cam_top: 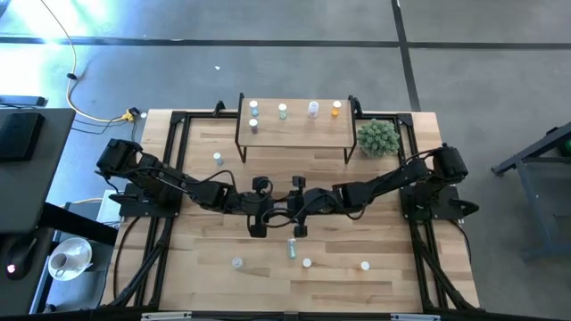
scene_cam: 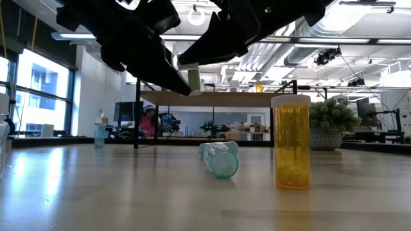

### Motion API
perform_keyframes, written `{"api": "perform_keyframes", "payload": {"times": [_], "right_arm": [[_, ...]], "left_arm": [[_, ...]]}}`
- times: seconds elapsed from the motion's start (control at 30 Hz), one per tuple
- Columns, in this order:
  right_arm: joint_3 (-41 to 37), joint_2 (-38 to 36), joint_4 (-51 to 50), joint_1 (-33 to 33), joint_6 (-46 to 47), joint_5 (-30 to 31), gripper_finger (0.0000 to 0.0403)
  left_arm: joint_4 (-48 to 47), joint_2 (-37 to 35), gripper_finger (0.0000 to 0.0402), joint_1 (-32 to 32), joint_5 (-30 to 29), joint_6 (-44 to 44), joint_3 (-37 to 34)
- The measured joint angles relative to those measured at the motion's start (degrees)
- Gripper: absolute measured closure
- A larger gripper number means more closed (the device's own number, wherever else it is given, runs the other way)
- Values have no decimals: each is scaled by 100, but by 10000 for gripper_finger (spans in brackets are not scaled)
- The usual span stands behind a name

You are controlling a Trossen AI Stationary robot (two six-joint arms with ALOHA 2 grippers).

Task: Pick and place medicine bottles onto shelf by color
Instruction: Put the top transparent pill bottle on the shelf aligned with the other transparent pill bottle

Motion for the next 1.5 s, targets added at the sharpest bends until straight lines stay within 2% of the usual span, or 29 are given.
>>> {"api": "perform_keyframes", "payload": {"times": [0.3,0.47,0.6,0.7,0.87,1.0,1.27,1.5], "right_arm": [[0,-13,-31,0,-15,8,271],[0,-254,-360,4,-15,446,278],[0,-606,-653,4,28,600,279],[0,-920,-754,4,-13,719,280],[-7,-1463,-900,-23,-251,1331,280],[-13,-1918,-1093,-129,-320,1562,276],[-21,-2501,-1237,-701,-281,1819,274],[-613,-2568,-703,-1741,218,1594,273]], "left_arm": [[3,0,222,0,-36,-272,0],[14,0,191,1,-111,-241,0],[-42,-95,167,1,-458,-195,0],[-197,-241,160,1,-532,-118,-1],[-857,-592,159,0,-530,-86,205],[-1048,-949,159,-1,-513,-27,242],[-1146,-1781,158,54,-373,166,247],[-1396,-2497,158,247,-311,174,245]]}}
